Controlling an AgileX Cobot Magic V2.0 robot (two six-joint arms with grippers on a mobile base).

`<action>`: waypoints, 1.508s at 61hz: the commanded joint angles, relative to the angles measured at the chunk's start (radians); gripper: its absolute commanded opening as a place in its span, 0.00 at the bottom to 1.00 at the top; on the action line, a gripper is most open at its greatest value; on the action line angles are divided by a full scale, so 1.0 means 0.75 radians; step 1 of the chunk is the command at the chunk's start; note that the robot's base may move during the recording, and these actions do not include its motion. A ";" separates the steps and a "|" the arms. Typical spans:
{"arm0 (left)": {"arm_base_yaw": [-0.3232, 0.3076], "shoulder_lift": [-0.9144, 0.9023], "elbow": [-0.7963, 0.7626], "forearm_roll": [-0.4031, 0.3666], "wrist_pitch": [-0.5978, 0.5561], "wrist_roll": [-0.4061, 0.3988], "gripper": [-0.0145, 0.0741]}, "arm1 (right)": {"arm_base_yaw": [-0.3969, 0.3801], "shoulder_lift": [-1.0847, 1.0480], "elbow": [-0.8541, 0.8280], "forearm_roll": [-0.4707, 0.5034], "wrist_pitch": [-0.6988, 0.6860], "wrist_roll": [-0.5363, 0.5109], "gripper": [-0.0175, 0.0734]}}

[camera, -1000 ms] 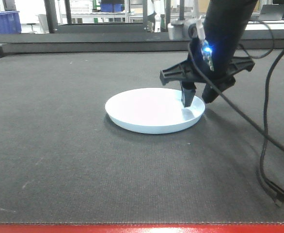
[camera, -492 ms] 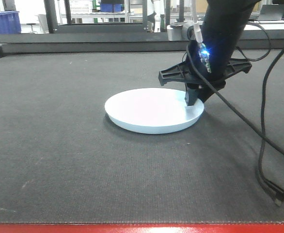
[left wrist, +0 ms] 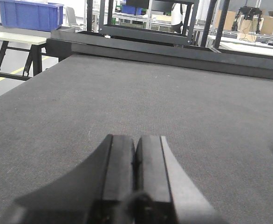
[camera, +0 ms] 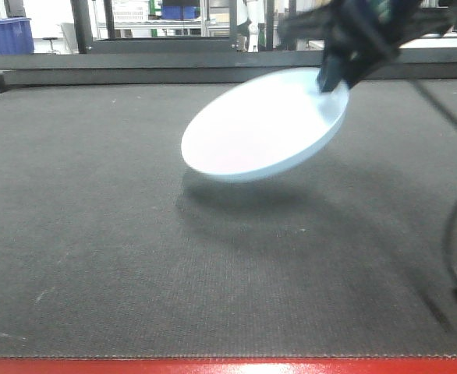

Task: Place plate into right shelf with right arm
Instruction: 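Close the right gripper on the plate rim and lift it, then drive toward the steel shelf rack holding the plate in the right gripper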

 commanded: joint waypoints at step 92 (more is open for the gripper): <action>-0.009 -0.015 0.009 0.000 -0.119 -0.008 0.11 | -0.022 -1.476 0.548 -0.314 -0.333 -0.011 0.26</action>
